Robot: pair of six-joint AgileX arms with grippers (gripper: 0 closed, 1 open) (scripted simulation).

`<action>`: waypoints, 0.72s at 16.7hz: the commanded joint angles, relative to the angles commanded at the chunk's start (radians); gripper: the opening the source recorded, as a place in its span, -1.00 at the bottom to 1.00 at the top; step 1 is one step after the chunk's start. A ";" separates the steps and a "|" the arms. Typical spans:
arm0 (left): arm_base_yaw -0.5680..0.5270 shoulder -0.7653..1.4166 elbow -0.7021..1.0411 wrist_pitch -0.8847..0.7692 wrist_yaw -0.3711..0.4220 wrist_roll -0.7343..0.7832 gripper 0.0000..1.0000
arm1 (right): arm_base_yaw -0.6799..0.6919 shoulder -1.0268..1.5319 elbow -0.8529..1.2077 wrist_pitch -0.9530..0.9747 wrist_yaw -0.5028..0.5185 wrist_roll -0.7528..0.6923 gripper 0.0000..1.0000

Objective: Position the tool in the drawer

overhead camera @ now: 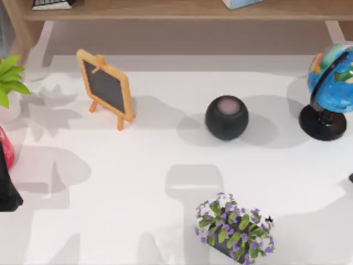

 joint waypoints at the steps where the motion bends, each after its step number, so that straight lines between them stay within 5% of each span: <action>1: 0.000 0.000 0.000 0.000 0.000 0.000 1.00 | 0.000 0.000 0.000 0.000 0.000 0.000 0.85; 12: 0.000 0.000 0.000 0.000 0.000 0.000 1.00 | 0.000 0.000 0.000 0.000 0.000 0.000 -0.81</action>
